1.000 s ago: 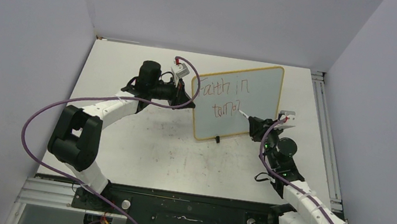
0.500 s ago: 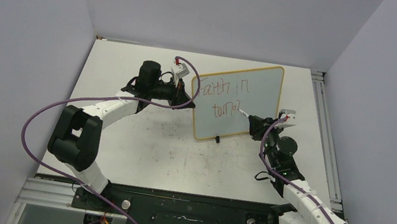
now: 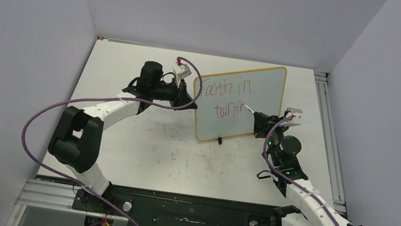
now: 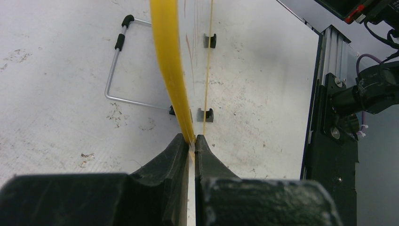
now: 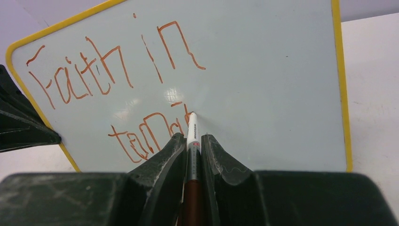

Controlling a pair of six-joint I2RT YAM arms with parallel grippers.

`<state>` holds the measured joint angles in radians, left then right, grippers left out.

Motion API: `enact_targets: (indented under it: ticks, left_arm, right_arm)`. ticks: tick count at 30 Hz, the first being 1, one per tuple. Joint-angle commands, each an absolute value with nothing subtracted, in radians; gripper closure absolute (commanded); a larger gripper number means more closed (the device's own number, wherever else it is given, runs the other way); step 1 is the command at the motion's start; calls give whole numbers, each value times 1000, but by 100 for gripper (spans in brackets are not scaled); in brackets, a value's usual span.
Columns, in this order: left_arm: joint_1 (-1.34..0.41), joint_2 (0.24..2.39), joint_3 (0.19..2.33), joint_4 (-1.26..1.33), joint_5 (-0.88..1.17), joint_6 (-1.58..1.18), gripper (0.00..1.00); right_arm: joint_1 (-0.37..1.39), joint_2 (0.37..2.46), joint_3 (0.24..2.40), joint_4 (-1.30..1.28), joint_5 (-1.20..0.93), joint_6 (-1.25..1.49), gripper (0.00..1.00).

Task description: Write a sentence on the whiteboard

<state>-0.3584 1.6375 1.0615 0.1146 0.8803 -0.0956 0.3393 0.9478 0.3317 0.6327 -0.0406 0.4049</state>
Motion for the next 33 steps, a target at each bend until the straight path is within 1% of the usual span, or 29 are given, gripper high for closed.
enact_targets:
  ticks: [1,6,11,22,33]
  left_arm:
    - [-368,1648,1095,95,909,-87,100]
    - [-369,1647,1094,96,909,-87,100]
    - [-368,1647,1095,95,910,-87,100]
    - [-370,1647,1095,87,906,-81,100]
    - [-371,1646,1098,85,907,-80,100]
  right_arm:
    - [331,924,362,643,24,390,95]
    - [331,890,356,665,-35,397,95]
    - [330,854,358,672,-26,402,95]
    - [327,948,376,744,-39,405,95]
    - [325,915,356,683,49,391,95]
